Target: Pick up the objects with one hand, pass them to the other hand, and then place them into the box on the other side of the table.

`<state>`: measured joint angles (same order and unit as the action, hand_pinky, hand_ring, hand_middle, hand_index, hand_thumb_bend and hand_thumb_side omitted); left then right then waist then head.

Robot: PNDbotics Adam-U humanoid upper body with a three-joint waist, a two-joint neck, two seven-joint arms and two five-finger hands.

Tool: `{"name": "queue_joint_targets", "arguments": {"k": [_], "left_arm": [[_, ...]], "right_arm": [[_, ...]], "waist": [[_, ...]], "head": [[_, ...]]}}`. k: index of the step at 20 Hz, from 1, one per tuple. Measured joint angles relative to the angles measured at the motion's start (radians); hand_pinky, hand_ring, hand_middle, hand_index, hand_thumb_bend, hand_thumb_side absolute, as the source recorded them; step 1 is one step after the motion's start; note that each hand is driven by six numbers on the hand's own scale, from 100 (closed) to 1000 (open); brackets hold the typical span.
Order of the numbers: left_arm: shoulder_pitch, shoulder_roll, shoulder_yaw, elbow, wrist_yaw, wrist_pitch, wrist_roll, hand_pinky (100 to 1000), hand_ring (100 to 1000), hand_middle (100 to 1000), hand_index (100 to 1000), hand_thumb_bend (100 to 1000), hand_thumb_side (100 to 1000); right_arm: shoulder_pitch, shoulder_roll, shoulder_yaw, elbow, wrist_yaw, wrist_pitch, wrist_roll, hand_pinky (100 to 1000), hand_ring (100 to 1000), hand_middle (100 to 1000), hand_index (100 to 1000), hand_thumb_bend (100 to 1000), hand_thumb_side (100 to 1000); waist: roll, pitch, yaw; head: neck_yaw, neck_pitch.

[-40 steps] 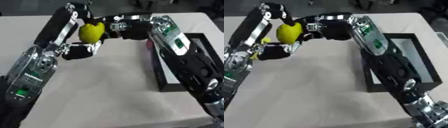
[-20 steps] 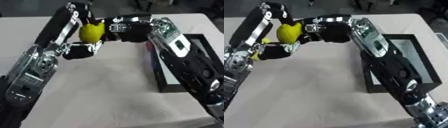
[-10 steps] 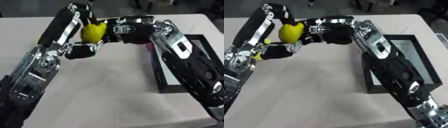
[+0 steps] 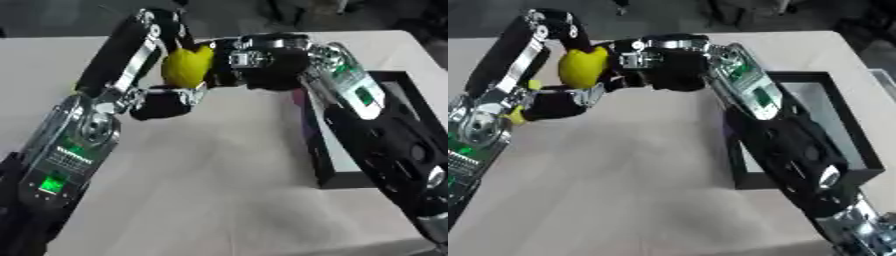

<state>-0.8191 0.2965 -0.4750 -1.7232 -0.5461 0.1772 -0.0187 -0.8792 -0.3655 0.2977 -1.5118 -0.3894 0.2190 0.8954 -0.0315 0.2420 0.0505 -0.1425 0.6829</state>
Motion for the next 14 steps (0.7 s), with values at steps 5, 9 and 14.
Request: {"name": "queue_joint_targets", "arguments": {"k": [5, 9, 14], "left_arm": [[-0.003, -0.006, 0.001, 0.000, 0.000, 0.000, -0.001, 722, 515, 460, 437, 100, 100], [-0.004, -0.006, 0.001, 0.000, 0.000, 0.000, -0.001, 722, 515, 460, 437, 100, 100], [-0.008, -0.008, 0.001, 0.001, -0.001, -0.004, -0.004, 725, 518, 463, 439, 100, 100]], "right_arm": [[0.002, -0.005, 0.003, -0.004, -0.019, -0.002, -0.001, 1000, 1000, 1000, 1000, 100, 682], [0.003, -0.007, 0.006, -0.005, -0.033, -0.003, -0.002, 1000, 1000, 1000, 1000, 100, 692], [0.003, -0.008, 0.008, -0.007, -0.035, -0.007, -0.001, 1000, 1000, 1000, 1000, 100, 725]], "waist": [[0.000, 0.000, 0.000], [0.000, 0.000, -0.001], [0.000, 0.000, -0.001]], "head": [[0.000, 0.000], [0.000, 0.000], [0.000, 0.000]]}}
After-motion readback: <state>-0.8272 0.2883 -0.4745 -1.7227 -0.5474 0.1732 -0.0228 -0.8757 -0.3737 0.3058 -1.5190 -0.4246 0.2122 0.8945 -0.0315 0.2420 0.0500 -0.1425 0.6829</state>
